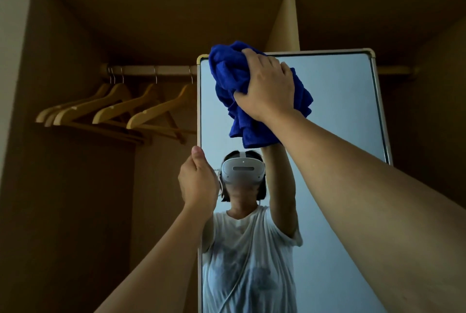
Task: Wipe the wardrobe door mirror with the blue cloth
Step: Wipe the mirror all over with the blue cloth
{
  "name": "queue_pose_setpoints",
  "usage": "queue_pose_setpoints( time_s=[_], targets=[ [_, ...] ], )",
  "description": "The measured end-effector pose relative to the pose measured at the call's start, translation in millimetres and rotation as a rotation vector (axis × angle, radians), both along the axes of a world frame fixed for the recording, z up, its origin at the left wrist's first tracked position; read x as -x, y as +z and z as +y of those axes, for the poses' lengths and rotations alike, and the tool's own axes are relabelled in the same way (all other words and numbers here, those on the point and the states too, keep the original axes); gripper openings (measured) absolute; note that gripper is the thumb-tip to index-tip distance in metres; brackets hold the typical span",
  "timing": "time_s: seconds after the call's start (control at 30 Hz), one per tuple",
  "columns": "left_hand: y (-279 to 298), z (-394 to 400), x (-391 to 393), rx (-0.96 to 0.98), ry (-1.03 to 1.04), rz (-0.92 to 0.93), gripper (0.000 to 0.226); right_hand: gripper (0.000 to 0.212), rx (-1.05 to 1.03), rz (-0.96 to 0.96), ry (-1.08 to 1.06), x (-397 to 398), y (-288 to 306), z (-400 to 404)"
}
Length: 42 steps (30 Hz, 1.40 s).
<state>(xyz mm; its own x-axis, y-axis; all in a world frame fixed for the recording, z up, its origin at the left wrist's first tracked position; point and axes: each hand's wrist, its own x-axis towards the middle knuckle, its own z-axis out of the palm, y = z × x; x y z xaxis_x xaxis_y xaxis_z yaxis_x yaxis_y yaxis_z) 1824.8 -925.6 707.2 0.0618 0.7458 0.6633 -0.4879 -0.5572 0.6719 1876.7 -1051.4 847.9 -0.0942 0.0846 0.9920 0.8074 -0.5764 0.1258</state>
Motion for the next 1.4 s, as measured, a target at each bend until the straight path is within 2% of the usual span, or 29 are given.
queue_pose_setpoints(
  time_s=[0.27,0.6,0.77,1.4],
  targets=[
    [-0.3,4.1,0.4,-0.021,0.014,-0.017,0.049,0.073,-0.166,0.077,-0.007,-30.4,-1.2,-40.4],
    [-0.7,3.0,2.4,-0.014,0.023,-0.01,0.047,0.076,-0.342,0.288,-0.063,-73.5,-0.7,-114.5],
    [-0.9,2.8,2.8,0.003,0.028,-0.005,0.046,0.075,-0.392,0.348,-0.079,-76.1,-7.7,-121.7],
    [0.9,-5.2,10.0,0.014,0.039,0.012,0.043,0.074,-0.561,0.407,0.001,-61.0,-192.3,-85.2]
  ],
)
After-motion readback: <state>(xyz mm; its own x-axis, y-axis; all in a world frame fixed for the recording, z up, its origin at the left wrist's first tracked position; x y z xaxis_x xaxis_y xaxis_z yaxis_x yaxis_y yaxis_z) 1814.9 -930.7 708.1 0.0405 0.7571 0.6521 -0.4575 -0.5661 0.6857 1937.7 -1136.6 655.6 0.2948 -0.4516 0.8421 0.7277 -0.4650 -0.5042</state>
